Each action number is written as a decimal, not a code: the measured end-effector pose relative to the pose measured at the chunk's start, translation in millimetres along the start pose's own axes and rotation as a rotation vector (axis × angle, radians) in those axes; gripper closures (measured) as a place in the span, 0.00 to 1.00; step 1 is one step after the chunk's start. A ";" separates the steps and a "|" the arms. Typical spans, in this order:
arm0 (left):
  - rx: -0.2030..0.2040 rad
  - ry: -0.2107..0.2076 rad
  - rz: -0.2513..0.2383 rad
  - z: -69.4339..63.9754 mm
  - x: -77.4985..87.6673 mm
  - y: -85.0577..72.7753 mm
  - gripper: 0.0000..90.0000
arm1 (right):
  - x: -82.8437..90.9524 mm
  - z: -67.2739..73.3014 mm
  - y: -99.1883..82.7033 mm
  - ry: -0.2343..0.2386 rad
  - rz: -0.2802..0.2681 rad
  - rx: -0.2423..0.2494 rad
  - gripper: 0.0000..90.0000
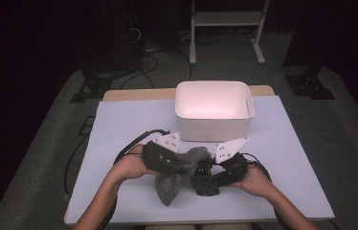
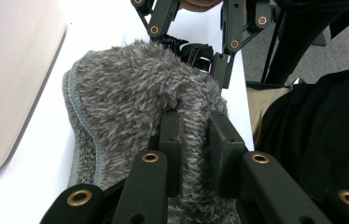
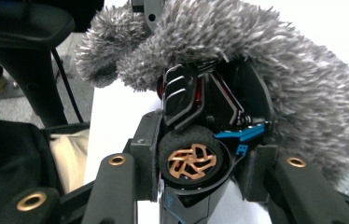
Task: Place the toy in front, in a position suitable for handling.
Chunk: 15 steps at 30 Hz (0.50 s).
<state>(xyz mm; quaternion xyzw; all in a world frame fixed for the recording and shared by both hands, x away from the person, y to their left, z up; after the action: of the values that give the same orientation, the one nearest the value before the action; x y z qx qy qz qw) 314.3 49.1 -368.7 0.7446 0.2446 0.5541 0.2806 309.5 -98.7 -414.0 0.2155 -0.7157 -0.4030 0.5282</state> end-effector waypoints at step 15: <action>0.034 0.003 0.016 1.4 -3.8 -16.1 0.86 | 10.9 -3.7 -7.3 -0.016 -0.001 -0.018 0.63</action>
<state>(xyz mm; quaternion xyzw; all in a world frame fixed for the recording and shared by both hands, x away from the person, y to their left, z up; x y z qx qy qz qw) 313.8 57.9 -382.8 0.7504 0.2485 0.5530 0.2632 308.3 -112.2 -413.1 0.2080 -0.7160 -0.4114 0.5243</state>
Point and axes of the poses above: each handheld gripper's, and its own axes: x roughly backward along the jaws, y roughly out of its top, z roughly to its left, the point moved 6 cm from there along -x, roughly forward along the jaws, and after that the axes turned 14 degrees about -y, right-handed, at the moved point
